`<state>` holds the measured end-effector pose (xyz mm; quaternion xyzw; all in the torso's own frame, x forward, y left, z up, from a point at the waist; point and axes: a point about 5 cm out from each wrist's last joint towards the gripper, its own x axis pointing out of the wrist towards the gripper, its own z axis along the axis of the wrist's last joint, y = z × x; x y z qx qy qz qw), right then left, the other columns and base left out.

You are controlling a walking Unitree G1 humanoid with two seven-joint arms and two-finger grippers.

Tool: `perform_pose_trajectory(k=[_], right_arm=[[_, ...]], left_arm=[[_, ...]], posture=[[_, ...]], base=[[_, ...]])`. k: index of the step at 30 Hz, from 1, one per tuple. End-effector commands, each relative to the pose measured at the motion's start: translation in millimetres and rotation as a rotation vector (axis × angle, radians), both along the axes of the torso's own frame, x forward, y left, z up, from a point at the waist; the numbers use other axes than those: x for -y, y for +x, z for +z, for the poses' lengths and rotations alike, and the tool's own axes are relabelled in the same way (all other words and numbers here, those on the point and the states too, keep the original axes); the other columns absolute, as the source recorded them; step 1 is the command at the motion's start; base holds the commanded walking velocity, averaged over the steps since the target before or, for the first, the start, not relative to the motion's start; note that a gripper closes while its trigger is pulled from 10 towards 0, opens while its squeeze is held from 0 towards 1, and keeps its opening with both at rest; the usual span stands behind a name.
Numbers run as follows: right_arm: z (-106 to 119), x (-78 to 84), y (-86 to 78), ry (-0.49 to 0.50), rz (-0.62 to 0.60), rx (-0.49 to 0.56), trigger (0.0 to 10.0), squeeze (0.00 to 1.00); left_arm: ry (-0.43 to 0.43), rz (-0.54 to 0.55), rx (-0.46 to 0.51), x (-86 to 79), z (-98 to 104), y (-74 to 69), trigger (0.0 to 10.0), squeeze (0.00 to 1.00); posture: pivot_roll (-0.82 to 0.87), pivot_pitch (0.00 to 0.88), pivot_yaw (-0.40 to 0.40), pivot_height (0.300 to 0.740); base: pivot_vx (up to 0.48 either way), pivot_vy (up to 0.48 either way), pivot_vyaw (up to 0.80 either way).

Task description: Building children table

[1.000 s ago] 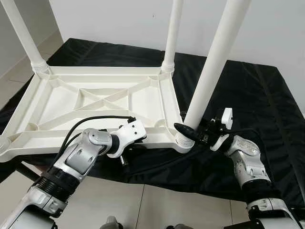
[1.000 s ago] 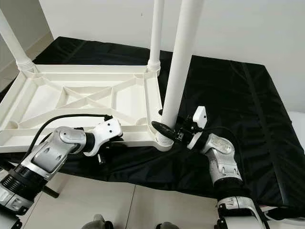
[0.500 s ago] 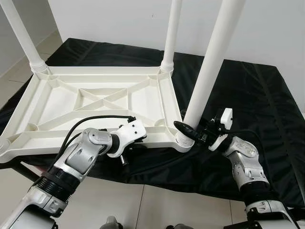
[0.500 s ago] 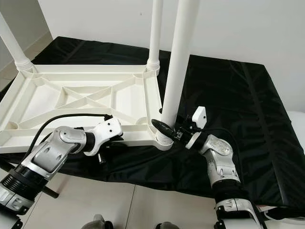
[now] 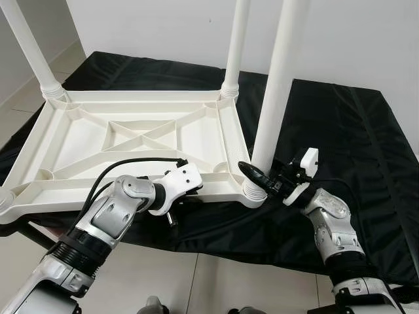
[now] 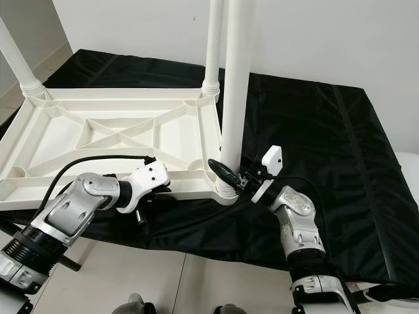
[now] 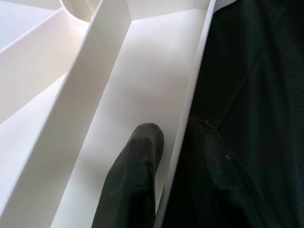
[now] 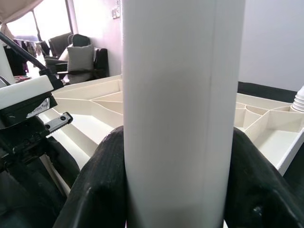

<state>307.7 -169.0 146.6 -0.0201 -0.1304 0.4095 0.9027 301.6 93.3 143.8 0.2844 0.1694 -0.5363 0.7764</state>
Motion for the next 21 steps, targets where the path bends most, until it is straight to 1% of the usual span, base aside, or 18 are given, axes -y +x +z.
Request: perform_pose_trajectory(k=[1,3,21], right_arm=[[-26,15.6,-4.6,-0.044,-0.100,-0.126,10.0,0.00],[-27,15.7,-7.7,-0.032,-0.097,-0.128,10.0,0.00],[-27,23.5,-17.3,-0.001,-0.125,-0.117,10.0,0.00]], left_arm=[[-0.058,-0.103,0.072,13.4,24,-0.4,10.0,0.00],[-0.058,-0.105,0.072,13.4,25,-0.5,10.0,0.00],[-0.055,-0.107,0.075,13.0,27,1.4,10.0,0.00]], posture=[[-0.03,0.080,0.009,0.740],[-0.03,0.082,0.011,0.740],[-0.04,0.086,0.019,0.740]], base=[[0.000,0.000,0.00],[0.000,0.000,0.00],[0.000,0.000,0.00]])
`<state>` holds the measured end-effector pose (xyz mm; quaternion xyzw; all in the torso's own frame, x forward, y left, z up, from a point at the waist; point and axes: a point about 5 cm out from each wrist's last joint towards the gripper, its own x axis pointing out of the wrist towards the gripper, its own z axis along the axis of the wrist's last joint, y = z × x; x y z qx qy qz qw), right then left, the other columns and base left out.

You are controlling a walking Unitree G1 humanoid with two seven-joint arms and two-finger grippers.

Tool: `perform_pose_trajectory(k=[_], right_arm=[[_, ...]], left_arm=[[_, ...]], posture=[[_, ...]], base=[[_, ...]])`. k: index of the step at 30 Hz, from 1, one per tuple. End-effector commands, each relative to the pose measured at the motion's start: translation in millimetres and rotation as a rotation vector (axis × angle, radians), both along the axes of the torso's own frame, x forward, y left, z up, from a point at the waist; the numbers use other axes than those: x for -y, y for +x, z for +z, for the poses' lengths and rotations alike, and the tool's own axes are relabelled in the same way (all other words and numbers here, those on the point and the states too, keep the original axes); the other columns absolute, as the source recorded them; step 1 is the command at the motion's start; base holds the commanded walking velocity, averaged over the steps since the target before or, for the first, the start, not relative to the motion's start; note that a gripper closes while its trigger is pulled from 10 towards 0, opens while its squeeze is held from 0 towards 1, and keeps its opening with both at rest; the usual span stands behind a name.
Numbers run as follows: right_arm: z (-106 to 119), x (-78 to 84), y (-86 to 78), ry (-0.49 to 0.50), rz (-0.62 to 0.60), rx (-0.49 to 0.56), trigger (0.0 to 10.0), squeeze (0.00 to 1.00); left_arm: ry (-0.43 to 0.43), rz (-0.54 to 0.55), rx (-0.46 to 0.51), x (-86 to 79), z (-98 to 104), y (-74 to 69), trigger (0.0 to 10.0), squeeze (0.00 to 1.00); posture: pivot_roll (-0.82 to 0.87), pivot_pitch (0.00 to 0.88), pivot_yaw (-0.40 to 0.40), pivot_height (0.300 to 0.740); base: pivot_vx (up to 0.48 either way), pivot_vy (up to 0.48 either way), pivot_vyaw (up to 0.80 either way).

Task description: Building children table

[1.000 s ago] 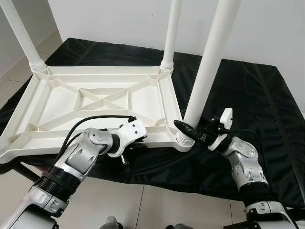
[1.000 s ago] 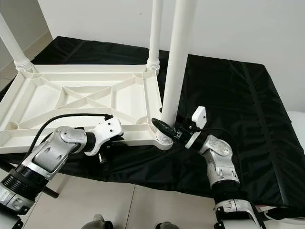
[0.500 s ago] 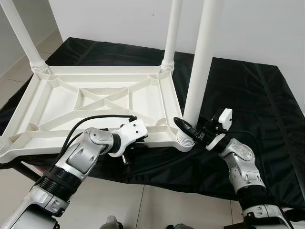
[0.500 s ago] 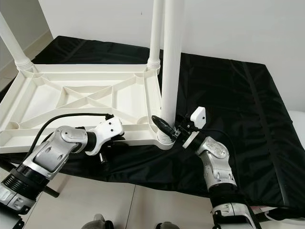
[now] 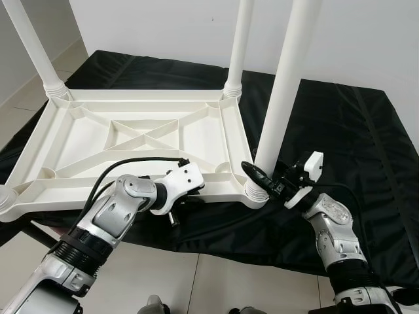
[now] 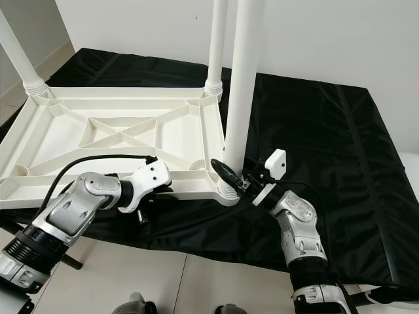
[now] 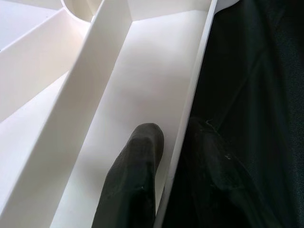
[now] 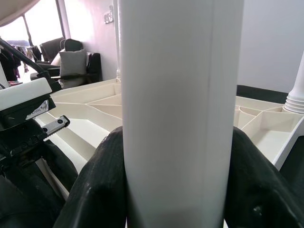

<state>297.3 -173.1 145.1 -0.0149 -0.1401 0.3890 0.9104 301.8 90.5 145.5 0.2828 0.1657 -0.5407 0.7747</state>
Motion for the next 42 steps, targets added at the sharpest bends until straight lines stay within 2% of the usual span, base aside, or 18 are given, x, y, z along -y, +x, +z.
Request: perform_pose_trajectory(k=[1,12,26,42], right_arm=[[-26,19.5,-8.5,-0.017,-0.085,-0.128,10.0,0.00],[-29,18.1,-18.5,-0.009,-0.106,-0.097,10.0,0.00],[-35,16.7,-18.2,0.006,-0.133,-0.127,10.0,0.00],[-39,9.3,-25.8,-0.021,-0.151,-0.120,10.0,0.00]], left_arm=[[-0.050,-0.095,0.073,10.1,26,1.6,10.0,0.00],[-0.051,-0.078,0.074,6.9,29,5.5,10.0,0.00],[-0.051,-0.077,0.078,6.9,30,7.2,10.0,0.00],[-0.055,-0.075,0.086,8.3,31,9.3,10.0,0.00]], posture=[[-0.03,0.086,0.021,0.740],[-0.04,0.085,0.026,0.740],[-0.04,0.075,0.026,0.740],[-0.05,0.078,0.023,0.740]], base=[[0.000,0.000,0.00],[0.000,0.000,0.00],[0.000,0.000,0.00],[0.000,0.000,0.00]])
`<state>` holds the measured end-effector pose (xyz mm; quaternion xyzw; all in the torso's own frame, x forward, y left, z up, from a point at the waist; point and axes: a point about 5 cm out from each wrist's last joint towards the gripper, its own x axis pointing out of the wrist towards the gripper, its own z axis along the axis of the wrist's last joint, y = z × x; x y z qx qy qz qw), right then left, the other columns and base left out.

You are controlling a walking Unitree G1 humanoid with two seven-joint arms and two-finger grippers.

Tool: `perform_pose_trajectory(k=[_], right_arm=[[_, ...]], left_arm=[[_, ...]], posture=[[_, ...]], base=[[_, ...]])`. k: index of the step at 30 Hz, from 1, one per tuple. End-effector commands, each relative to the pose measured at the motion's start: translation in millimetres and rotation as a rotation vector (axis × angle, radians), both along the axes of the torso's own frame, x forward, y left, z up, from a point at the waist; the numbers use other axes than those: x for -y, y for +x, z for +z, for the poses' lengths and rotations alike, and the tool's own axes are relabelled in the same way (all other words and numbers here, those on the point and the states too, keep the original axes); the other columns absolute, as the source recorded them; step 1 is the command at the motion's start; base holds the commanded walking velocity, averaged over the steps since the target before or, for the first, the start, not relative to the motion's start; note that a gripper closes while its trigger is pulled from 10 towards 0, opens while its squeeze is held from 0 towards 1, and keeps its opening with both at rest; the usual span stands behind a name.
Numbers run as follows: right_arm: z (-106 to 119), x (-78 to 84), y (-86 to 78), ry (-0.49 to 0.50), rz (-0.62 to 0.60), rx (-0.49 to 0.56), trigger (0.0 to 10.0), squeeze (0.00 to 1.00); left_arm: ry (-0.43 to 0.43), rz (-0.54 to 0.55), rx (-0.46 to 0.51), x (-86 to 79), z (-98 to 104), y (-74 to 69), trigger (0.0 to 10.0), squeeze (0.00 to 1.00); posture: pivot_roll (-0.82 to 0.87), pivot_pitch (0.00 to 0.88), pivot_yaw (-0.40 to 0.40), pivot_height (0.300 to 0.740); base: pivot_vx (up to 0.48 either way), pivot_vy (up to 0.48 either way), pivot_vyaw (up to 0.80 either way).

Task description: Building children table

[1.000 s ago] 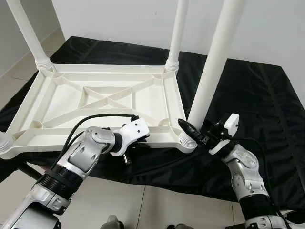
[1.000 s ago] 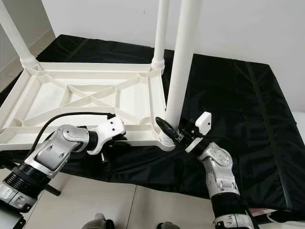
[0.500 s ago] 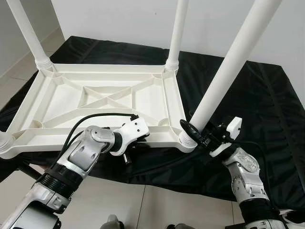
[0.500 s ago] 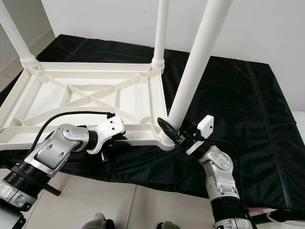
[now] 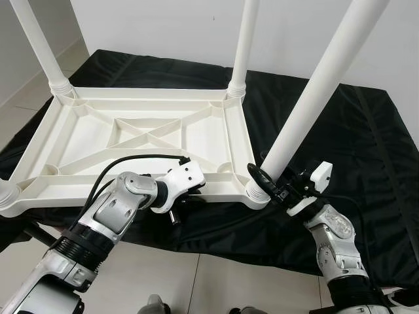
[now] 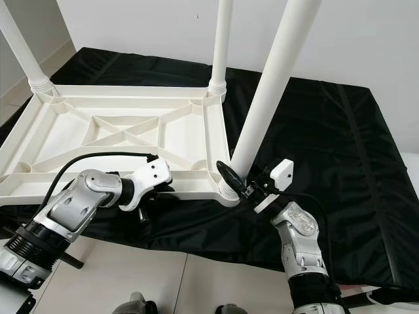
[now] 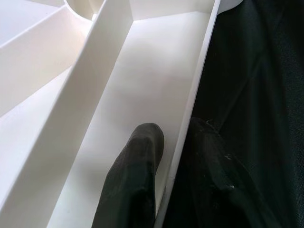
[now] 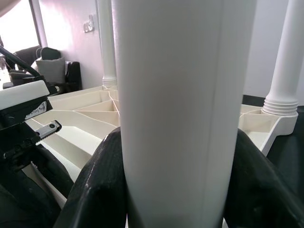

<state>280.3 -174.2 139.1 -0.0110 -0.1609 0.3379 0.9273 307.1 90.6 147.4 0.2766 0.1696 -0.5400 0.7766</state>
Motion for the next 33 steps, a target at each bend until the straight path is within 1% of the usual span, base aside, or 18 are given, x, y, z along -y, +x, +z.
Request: perform_pose_trajectory(k=[1,10,23,31,33], right_arm=[[-32.0,7.7,-8.3,-0.057,-0.051,-0.152,10.0,0.00],[-30.3,5.0,-5.9,-0.059,-0.093,-0.149,10.0,0.00],[-32.2,4.8,-4.2,-0.050,-0.209,-0.151,10.0,0.00],[-33.0,3.1,-4.9,-0.045,-0.230,-0.152,10.0,0.00],[-33.6,0.7,-5.5,-0.038,-0.264,-0.150,10.0,0.00]], left_arm=[[-0.049,-0.082,0.099,8.3,29.4,4.1,10.0,0.00],[-0.050,-0.079,0.099,7.5,30.0,4.3,10.0,0.00],[-0.050,-0.078,0.104,7.3,31.5,6.0,10.0,0.00],[-0.048,-0.080,0.106,7.2,31.7,5.9,10.0,0.00],[-0.047,-0.081,0.106,7.2,31.8,5.9,10.0,0.00]], posture=[[-0.05,0.079,0.023,0.740],[-0.04,0.082,0.021,0.740],[-0.05,0.080,0.020,0.740],[-0.05,0.080,0.021,0.740],[-0.05,0.078,0.019,0.740]], base=[[0.000,0.000,0.00],[0.000,0.000,0.00],[0.000,0.000,0.00],[0.000,0.000,0.00],[0.000,0.000,0.00]])
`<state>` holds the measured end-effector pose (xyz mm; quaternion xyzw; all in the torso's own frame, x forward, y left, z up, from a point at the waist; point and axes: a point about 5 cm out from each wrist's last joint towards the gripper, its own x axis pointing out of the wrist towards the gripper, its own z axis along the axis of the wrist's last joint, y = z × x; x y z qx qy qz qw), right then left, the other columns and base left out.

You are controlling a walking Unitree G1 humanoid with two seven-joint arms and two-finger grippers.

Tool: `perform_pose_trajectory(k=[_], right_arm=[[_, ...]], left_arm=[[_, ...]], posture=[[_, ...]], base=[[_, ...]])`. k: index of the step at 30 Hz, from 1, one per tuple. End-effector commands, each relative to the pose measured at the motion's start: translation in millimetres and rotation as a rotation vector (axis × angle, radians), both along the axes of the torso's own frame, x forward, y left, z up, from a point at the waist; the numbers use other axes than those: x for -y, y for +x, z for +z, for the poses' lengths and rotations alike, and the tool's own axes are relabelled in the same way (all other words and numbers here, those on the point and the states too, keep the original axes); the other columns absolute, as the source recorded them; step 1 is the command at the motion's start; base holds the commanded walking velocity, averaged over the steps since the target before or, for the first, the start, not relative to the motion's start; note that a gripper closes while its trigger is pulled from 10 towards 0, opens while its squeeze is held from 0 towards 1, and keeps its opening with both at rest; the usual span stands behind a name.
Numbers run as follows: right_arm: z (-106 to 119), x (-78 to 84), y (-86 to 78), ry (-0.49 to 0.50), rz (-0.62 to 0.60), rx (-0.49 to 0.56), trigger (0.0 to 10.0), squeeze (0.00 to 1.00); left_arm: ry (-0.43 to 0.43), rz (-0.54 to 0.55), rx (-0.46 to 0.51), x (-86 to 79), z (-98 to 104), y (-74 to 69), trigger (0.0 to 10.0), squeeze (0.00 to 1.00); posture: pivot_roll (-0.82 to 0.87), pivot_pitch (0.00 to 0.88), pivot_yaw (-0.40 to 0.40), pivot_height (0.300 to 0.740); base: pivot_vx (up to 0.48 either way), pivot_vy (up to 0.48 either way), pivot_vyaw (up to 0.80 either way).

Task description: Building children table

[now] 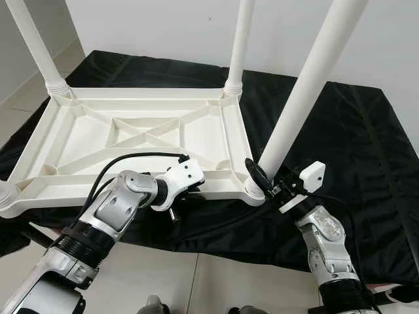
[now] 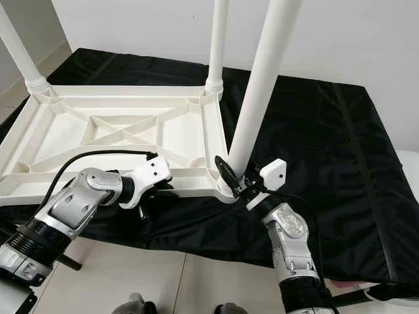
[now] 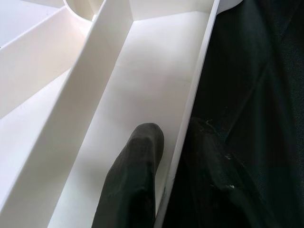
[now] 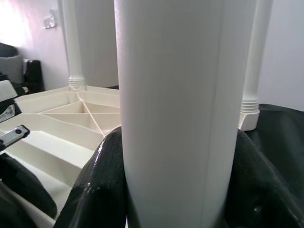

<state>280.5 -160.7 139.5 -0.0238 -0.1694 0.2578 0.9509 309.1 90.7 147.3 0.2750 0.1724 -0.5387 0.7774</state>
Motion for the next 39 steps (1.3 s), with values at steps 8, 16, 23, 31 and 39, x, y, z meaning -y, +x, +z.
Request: perform_pose_trajectory(k=[8,16,23,31,39], right_arm=[[-34,16.5,-3.5,-0.024,-0.196,-0.169,10.0,0.00],[-35,16.5,-2.7,0.007,-0.296,-0.167,10.0,0.00],[-37,10.6,-4.4,0.009,-0.318,-0.174,10.0,0.00],[-37,8.5,-5.3,0.022,-0.348,-0.176,10.0,0.00],[-34,3.2,-6.5,0.030,-0.363,-0.163,10.0,0.00]], left_arm=[[-0.047,-0.088,0.111,7.4,32,4.3,10.0,0.00],[-0.047,-0.091,0.114,7.8,33,4.4,10.0,0.00],[-0.046,-0.092,0.114,7.9,33,4.2,10.0,0.00],[-0.045,-0.094,0.114,8.1,33,4.1,10.0,0.00],[-0.046,-0.092,0.113,7.3,33,4.3,10.0,0.00]], posture=[[-0.05,0.073,0.020,0.740],[-0.05,0.066,0.019,0.740],[-0.05,0.064,0.020,0.740],[-0.05,0.067,0.020,0.740],[-0.05,0.072,0.020,0.740]], base=[[0.000,0.000,0.00],[0.000,0.000,0.00],[0.000,0.000,0.00],[0.000,0.000,0.00],[0.000,0.000,0.00]])
